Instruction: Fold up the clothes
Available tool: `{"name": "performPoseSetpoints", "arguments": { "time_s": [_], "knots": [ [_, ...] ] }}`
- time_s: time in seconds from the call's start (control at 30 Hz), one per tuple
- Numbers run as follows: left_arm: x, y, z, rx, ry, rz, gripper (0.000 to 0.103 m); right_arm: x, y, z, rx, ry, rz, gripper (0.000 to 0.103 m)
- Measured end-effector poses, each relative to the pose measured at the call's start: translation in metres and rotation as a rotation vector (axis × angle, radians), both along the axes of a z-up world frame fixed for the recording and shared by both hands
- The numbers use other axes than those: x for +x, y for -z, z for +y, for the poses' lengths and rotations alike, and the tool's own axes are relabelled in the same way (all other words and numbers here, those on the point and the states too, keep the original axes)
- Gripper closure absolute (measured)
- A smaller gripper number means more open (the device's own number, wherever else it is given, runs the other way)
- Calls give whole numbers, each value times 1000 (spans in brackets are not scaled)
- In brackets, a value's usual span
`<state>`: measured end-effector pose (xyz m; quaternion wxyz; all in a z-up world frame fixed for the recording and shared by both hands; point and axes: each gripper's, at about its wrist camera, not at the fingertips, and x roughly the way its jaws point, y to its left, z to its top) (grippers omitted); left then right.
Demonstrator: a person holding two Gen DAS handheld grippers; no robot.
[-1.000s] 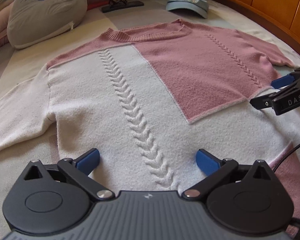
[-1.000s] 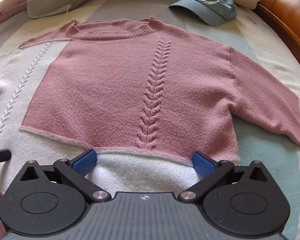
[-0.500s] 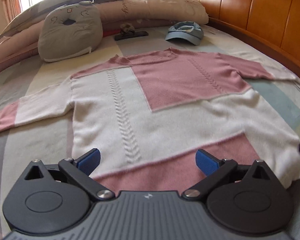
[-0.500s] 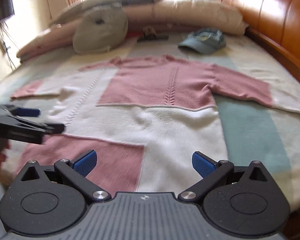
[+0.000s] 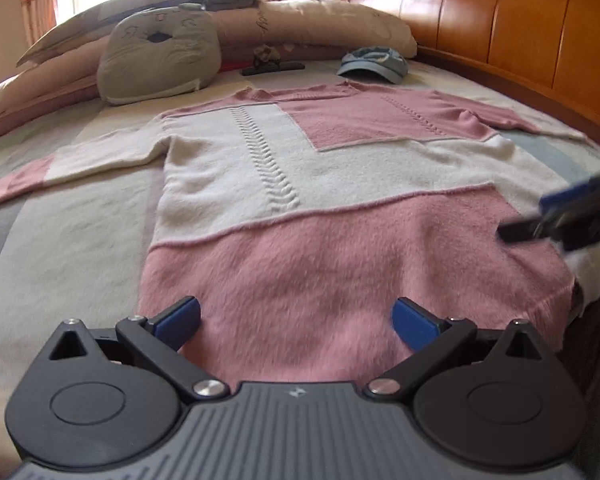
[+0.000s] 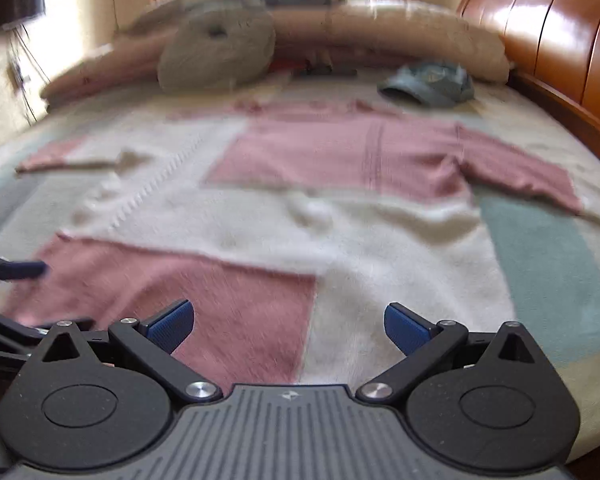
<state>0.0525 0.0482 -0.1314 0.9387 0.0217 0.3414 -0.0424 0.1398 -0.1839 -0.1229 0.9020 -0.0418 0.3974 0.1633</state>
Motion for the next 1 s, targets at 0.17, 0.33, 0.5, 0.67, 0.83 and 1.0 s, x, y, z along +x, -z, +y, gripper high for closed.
{"name": "performPoseSetpoints", "arguments": {
  "time_s": [0.17, 0.33, 0.5, 0.67, 0.83, 1.0],
  "knots": [
    [14, -21, 1, -38, 50, -13, 1, -30, 14, -13, 16, -30, -134, 0],
    [78, -37, -6, -25, 125, -2, 1, -35, 12, -17, 11, -29, -136, 0],
    [113, -15, -3, -44, 172, 38, 1, -37, 0, -18, 1, 25, -86, 0],
    [93, -1, 8, -34, 262, -3, 1, -21, -19, -15, 25, 50, -128, 0],
    [89, -5, 22, -100, 261, -2, 1, 23, -14, 15, -23, 15, -152, 0],
    [88, -5, 33, -114, 249, 13, 1, 17, 2, 12, -14, 53, -116, 0]
  ]
}}
